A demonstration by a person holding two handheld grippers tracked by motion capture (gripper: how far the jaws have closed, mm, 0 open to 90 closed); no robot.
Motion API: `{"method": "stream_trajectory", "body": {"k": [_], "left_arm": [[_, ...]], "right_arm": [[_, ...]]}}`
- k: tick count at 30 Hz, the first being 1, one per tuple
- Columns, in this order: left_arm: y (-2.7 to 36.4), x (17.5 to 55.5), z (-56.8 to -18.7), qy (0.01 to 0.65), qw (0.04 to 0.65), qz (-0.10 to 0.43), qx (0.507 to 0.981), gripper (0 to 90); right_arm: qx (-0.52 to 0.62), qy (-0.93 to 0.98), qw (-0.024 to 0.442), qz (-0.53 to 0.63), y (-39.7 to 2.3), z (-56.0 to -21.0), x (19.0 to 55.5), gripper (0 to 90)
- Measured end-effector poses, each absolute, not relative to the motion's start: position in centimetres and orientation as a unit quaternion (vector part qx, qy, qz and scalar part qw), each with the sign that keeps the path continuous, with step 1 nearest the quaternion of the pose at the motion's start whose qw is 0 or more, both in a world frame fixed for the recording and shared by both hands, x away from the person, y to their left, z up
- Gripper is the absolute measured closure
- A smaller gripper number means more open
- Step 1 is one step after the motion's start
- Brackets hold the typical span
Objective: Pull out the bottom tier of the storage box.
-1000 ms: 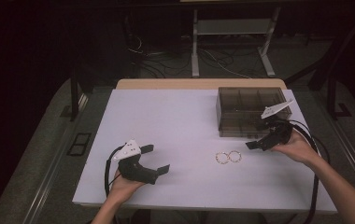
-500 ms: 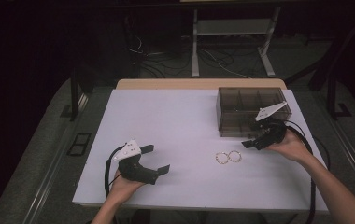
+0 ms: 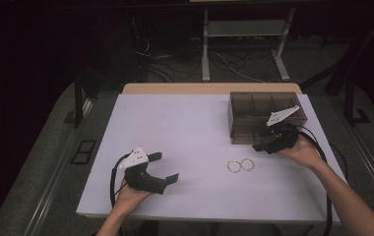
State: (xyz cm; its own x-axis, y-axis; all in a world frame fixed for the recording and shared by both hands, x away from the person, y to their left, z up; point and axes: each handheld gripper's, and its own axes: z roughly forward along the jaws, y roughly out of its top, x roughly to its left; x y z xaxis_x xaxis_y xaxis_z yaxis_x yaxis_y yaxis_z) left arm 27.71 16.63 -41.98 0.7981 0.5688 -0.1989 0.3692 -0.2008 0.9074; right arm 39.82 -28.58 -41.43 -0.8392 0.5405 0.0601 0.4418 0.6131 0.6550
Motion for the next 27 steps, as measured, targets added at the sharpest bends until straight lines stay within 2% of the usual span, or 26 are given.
{"method": "stream_trajectory", "body": {"k": [9,27], "left_arm": [[16.61,27.73,-41.98,0.304,0.554,0.09,0.77,0.0],[16.64,27.71,-41.96,0.303,0.554,0.09,0.77,0.0]], "right_arm": [[0.269,0.9,0.083,0.334,-28.7,-41.43,40.41,49.8],[0.277,0.905,0.087,0.31,-28.78,-42.26,40.8,65.9]]}}
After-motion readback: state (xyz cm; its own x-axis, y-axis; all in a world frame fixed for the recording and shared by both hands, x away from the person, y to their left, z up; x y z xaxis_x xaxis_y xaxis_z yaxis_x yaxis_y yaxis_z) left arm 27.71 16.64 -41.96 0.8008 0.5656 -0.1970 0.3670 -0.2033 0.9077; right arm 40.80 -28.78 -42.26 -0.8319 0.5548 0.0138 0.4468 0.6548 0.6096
